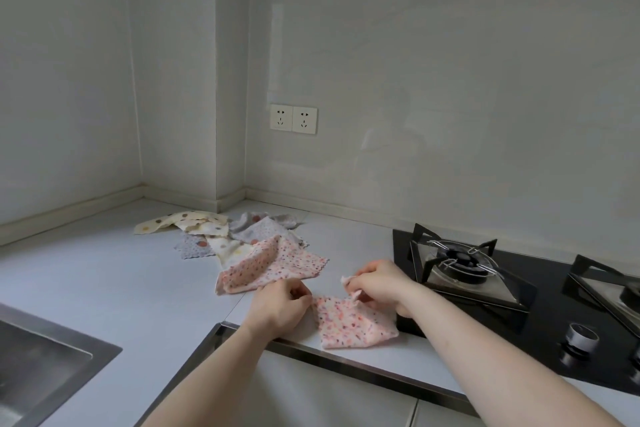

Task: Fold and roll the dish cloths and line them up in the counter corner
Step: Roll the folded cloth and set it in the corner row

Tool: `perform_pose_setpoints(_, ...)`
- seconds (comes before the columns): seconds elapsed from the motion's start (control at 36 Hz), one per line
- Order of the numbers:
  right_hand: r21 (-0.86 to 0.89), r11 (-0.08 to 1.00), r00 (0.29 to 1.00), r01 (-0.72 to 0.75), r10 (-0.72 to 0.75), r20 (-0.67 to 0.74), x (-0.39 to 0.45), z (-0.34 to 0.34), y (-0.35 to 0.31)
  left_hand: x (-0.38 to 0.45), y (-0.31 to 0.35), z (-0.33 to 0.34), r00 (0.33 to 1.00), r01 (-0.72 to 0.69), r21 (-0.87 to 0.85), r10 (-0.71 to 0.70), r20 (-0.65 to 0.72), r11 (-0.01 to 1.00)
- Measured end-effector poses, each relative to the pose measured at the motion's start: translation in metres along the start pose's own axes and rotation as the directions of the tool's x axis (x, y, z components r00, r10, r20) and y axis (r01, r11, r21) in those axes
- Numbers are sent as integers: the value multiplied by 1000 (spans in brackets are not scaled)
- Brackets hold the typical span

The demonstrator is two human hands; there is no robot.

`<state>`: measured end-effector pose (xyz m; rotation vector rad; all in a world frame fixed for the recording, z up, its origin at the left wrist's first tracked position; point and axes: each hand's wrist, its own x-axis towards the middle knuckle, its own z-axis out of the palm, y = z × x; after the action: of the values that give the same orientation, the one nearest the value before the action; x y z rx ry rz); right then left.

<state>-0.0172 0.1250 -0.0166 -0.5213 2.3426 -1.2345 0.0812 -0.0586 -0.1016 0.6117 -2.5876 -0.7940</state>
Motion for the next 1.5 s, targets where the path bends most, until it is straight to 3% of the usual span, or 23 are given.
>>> perform_pose_setpoints(0.08,100,994,998,-40,36,50,1,17,-1,-1,0,-1,1000,8,-7,-8,1,1000)
perform_pose_setpoints(0.19,3,1000,990,-29,29,138,2,30,-1,0,1,0,1000,28,-30,-28,-7,999)
perform_pose_setpoints(0.28,27,997,975,-66,59,214,1,30,0,-1,2,0,999,33,-38,-33,-16,999)
perform_pose_setpoints(0.39,36,998,997,55,-56,43,7,15,5,0,1,1,998,53,-61,-54,-15,997)
perform_pose_setpoints(0.5,-114,983,975,143,-160,-157,13,-4,21,-2,4,1,999,47,-18,-47,-18,999)
perform_pose_setpoints(0.61,-327,932,968,159,-212,-133,11,-6,42,-4,7,-2,999,32,44,-33,21,999)
perform_pose_setpoints(0.69,-363,923,984,129,-165,-69,10,-2,54,-2,7,-1,999,26,79,-28,28,997)
perform_pose_setpoints(1.03,-277,959,998,61,-56,26,29,-19,52,8,16,5,993,104,41,-106,44,994)
perform_pose_setpoints(1.25,-84,995,997,48,-43,61,40,-25,59,11,15,3,991,-3,105,-11,131,994)
perform_pose_setpoints(1.5,-70,994,982,78,-64,178,41,-28,60,15,15,6,992,33,-116,-18,126,993)
